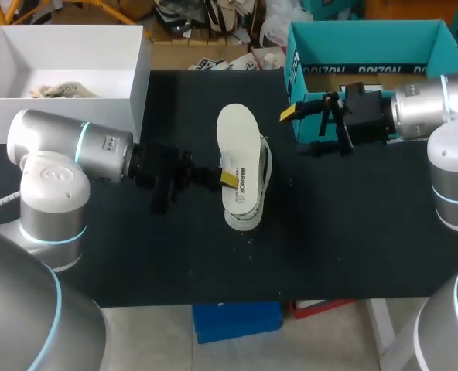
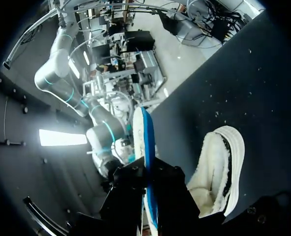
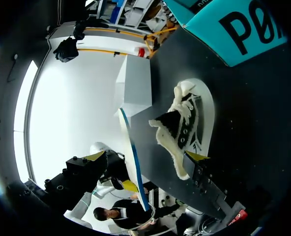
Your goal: Take the shoe out of the shoebox, open the shoe tongue, remove and reinsert the insole, then place the shoe into the shoebox
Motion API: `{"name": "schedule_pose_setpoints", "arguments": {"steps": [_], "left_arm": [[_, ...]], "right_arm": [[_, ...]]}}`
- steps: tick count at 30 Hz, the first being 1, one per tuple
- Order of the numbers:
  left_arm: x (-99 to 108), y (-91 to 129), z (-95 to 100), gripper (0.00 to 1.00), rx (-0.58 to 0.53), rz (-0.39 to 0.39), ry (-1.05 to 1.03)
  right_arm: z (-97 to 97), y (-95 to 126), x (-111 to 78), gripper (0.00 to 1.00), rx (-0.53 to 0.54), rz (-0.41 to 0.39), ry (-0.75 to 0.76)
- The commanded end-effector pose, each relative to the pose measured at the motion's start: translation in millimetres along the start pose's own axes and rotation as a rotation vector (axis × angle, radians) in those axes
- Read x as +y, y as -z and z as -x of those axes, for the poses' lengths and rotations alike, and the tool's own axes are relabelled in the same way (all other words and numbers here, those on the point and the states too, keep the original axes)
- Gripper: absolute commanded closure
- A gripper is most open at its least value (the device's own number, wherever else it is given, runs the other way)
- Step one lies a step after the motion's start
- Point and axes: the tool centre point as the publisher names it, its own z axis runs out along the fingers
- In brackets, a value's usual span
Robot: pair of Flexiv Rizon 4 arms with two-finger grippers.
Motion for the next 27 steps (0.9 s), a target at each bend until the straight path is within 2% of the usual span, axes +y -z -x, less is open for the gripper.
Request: {"name": "schedule_pose_setpoints", "arguments": {"steps": [1, 3, 10, 16, 20, 21, 24, 27], "left_arm": [[6.3, -3.3, -1.5, 1.0, 0.001, -0.012, -0.001], [6.3, -3.3, -1.5, 1.0, 0.001, -0.012, -0.001], [6.3, -3.3, -1.5, 1.0, 0.001, -0.012, -0.001], [6.3, -3.3, -1.5, 1.0, 0.001, -0.012, -0.001], [6.3, -3.3, -1.5, 1.0, 0.001, -0.012, -0.001], [6.3, -3.3, -1.5, 1.0, 0.001, -0.012, -0.001], [6.3, -3.3, -1.5, 1.0, 0.001, -0.012, -0.001], [6.3, -3.3, -1.5, 1.0, 0.001, -0.012, -0.001]], "right_arm": [[0.1, -1.7, -0.4, 0.0, 0.0, 0.003, 0.0], [0.1, -1.7, -0.4, 0.0, 0.0, 0.003, 0.0], [-12.1, -12.4, -9.8, 0.0, 0.118, -0.041, 0.073], [-15.3, -30.1, -24.0, 0.0, 0.188, -0.084, 0.097], [-15.9, -43.4, -31.5, 0.06, 0.234, -0.096, 0.09], [-16.3, -46.1, -32.5, 0.13, 0.244, -0.098, 0.088], [-17.1, -55.0, -35.5, 0.2, 0.259, -0.106, 0.084], [-16.5, -62.6, -37.3, 0.33, 0.274, -0.111, 0.078]]}}
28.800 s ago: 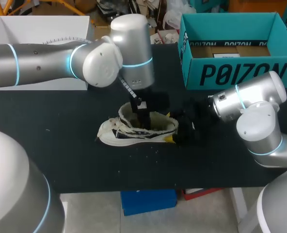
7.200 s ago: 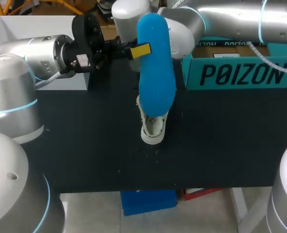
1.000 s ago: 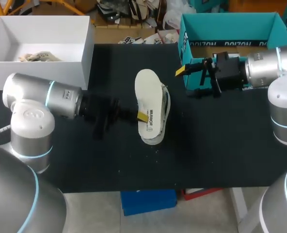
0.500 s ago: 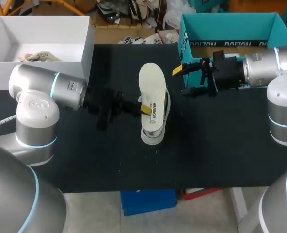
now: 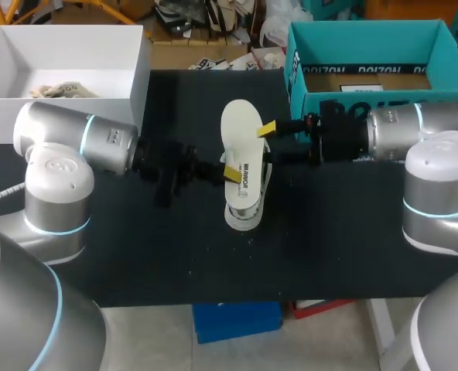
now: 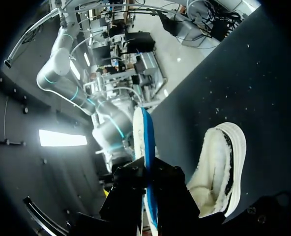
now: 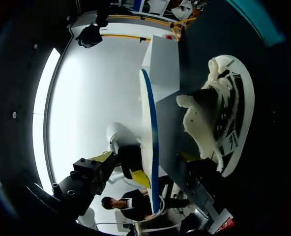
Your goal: Take the shoe out of the shoebox, open the shoe tongue, remove and reinsert the insole, then place the shoe into the shoebox
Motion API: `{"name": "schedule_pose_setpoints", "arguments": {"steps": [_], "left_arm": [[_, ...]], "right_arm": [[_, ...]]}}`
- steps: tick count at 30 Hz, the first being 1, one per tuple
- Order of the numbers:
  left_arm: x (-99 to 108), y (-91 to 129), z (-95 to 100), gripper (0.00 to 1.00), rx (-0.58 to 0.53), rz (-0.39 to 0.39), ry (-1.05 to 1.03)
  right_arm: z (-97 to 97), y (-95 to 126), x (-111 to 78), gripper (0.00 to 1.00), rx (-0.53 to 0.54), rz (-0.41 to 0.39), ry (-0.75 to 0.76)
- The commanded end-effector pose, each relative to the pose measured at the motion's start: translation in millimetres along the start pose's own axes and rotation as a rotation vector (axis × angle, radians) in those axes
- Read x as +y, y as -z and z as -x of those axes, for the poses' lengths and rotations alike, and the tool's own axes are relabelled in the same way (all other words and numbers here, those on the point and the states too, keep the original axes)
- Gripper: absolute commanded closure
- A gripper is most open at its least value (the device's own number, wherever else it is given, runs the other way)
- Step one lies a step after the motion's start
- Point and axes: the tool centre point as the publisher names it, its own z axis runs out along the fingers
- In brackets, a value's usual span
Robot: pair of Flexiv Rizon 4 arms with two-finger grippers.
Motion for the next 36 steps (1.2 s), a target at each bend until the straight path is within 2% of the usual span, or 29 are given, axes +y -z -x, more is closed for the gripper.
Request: {"name": "schedule_pose_setpoints", "arguments": {"steps": [1, 2, 4, 10, 12, 13, 15, 18, 19, 20, 26, 28, 31, 34, 36], "left_arm": [[-0.7, -0.2, 0.0, 1.0, 0.002, 0.003, -0.003], [-0.7, -0.2, 0.0, 1.0, 0.002, 0.003, -0.003], [-0.7, -0.2, 0.0, 1.0, 0.002, 0.003, -0.003], [-0.7, -0.2, 0.0, 1.0, 0.002, 0.003, -0.003], [-0.7, -0.2, 0.0, 1.0, 0.002, 0.003, -0.003], [-0.7, -0.2, 0.0, 1.0, 0.002, 0.003, -0.003], [-0.7, -0.2, 0.0, 1.0, 0.002, 0.003, -0.003], [-0.7, -0.2, 0.0, 1.0, 0.002, 0.003, -0.003], [-1.2, 0.3, 1.8, 0.52, 0.04, 0.009, 0.01], [-2.5, 1.5, 3.7, 0.0, 0.084, 0.03, 0.021], [-20.6, 26.3, 18.1, 0.0, 0.536, 0.092, 0.162], [-29.4, 40.2, 24.8, 0.0, 0.63, 0.104, 0.237], [-39.0, 56.1, 30.0, 0.0, 0.883, 0.13, 0.335], [-42.6, 65.3, 40.1, 0.0, 1.101, 0.168, 0.403], [-40.5, 67.2, 49.8, 0.0, 1.198, 0.192, 0.435]], "right_arm": [[7.4, -16.9, 2.9, 0.44, 0.028, 0.001, -0.004], [7.8, -19.3, 2.4, 0.5, 0.029, -0.001, -0.005], [8.6, -22.9, 1.7, 0.46, 0.031, -0.003, -0.008], [12.5, -27.5, 0.5, 0.55, 0.033, -0.007, -0.017], [13.5, -28.6, 0.6, 0.63, 0.033, -0.007, -0.019], [13.9, -29.1, 0.7, 0.71, 0.033, -0.008, -0.02], [14.1, -29.7, 0.9, 1.0, 0.021, -0.015, -0.023], [14.1, -29.7, 0.9, 1.0, 0.021, -0.015, -0.023], [14.1, -29.7, 0.9, 1.0, 0.021, -0.015, -0.023], [14.1, -29.7, 0.9, 1.0, 0.021, -0.015, -0.023], [14.1, -29.7, 0.9, 1.0, 0.021, -0.015, -0.023], [14.1, -29.7, 0.9, 1.0, 0.021, -0.015, -0.023], [14.1, -29.7, 0.9, 1.0, 0.021, -0.015, -0.023], [14.1, -29.7, 0.9, 1.0, 0.021, -0.015, -0.023], [14.1, -29.7, 0.9, 1.0, 0.021, -0.015, -0.023]]}}
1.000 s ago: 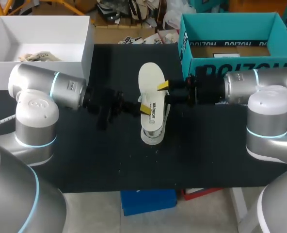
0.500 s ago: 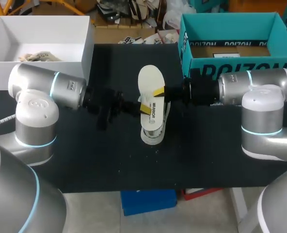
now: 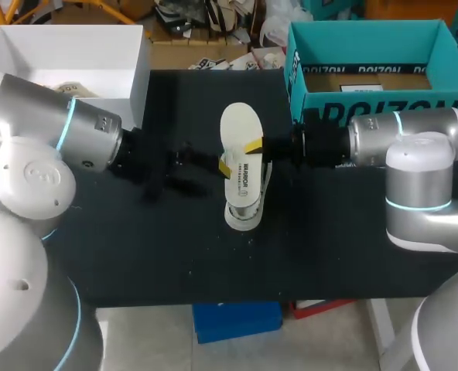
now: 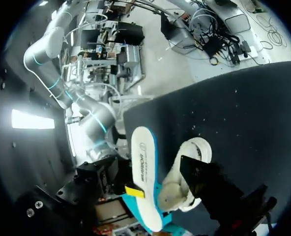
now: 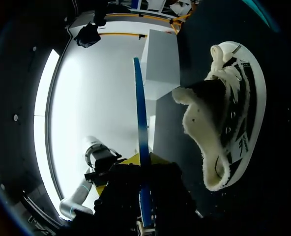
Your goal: Take the shoe out of the shoebox, open the shoe tongue, remove and reinsert the insole, then place the shoe into the shoebox
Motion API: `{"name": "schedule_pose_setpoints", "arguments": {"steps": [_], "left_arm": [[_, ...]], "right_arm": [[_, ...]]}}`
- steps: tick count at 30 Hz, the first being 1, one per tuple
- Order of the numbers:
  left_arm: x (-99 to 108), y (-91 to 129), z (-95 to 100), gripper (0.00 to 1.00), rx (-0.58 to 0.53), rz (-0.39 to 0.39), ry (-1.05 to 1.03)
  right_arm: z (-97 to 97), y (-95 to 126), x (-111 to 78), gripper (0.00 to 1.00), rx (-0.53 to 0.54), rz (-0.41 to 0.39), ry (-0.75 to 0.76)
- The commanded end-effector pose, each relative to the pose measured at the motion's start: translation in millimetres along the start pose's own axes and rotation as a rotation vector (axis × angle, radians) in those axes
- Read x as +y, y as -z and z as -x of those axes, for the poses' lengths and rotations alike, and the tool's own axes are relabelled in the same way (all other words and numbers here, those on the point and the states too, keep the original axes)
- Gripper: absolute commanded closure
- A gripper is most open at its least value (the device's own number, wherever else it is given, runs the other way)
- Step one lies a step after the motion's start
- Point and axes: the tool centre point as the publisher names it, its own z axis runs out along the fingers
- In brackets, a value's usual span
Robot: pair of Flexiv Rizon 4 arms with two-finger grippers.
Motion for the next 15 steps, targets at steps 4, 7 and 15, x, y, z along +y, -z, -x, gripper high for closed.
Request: {"name": "schedule_pose_setpoints", "arguments": {"steps": [4, 7, 15], "left_arm": [[-11.8, 33.8, 39.2, 0.0, 0.972, 0.148, 0.244], [-12.4, 31.5, 47.6, 0.0, 0.941, 0.134, 0.21], [-12.4, 31.5, 47.6, 0.0, 0.941, 0.134, 0.21]], "right_arm": [[0.3, -1.3, -0.2, 1.0, -0.001, 0.002, 0.0], [0.3, -1.3, -0.2, 1.0, -0.001, 0.002, 0.0], [0.3, -1.3, -0.2, 1.0, -0.001, 0.002, 0.0]]}}
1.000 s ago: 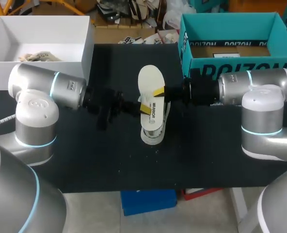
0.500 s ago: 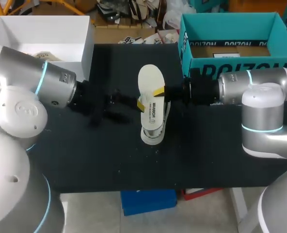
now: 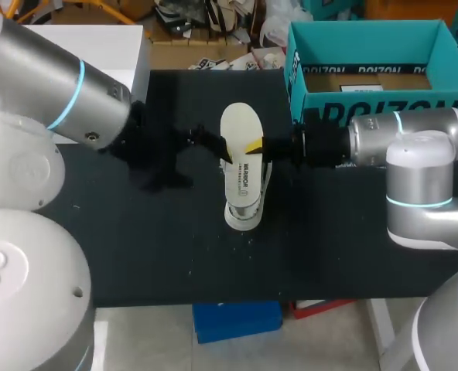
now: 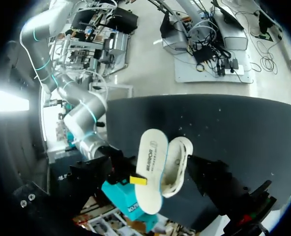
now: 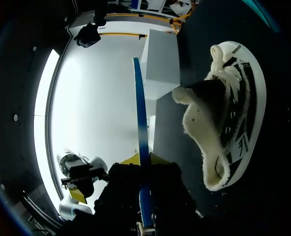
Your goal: Take the shoe out of the shoebox, open the shoe tongue, remove and reinsert the insole, then place the shoe into the shoebox
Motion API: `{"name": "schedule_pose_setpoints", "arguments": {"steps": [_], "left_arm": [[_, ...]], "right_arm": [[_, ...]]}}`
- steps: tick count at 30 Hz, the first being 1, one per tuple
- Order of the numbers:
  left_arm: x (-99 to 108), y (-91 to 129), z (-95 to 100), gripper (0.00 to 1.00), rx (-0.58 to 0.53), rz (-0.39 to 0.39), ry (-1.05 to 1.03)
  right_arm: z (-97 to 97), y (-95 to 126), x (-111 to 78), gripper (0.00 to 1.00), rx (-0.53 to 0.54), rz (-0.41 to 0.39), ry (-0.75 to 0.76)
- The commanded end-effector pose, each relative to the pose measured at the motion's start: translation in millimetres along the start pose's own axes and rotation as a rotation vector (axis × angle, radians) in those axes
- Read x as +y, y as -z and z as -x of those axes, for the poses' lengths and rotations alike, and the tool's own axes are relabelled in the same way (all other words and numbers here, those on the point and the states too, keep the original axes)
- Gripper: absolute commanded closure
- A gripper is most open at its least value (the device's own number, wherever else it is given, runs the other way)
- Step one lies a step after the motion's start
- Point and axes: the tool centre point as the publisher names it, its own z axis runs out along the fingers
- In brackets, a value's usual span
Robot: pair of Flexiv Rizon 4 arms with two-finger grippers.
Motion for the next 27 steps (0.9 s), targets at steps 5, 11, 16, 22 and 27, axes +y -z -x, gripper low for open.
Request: {"name": "schedule_pose_setpoints", "arguments": {"steps": [5, 11, 16, 22, 27], "left_arm": [[-1.5, -3.5, 5.9, 0.0, 0.647, 0.064, 0.069], [1.8, -20.5, 11.7, 0.0, 0.656, 0.036, 0.007], [3.3, -31.5, 13.1, 0.0, 0.655, 0.003, -0.078], [8.9, -40.0, 10.6, 0.0, 0.66, -0.023, -0.099], [13.1, -47.8, 11.4, 0.0, 0.662, -0.038, -0.117]], "right_arm": [[0.3, -1.7, -0.4, 1.0, -0.001, 0.003, 0.0], [0.3, -1.7, -0.4, 1.0, -0.001, 0.003, 0.0], [0.3, -1.7, -0.4, 1.0, -0.001, 0.003, 0.0], [0.3, -1.7, -0.4, 1.0, -0.001, 0.003, 0.0], [0.3, -1.7, -0.4, 1.0, -0.001, 0.003, 0.0]]}}
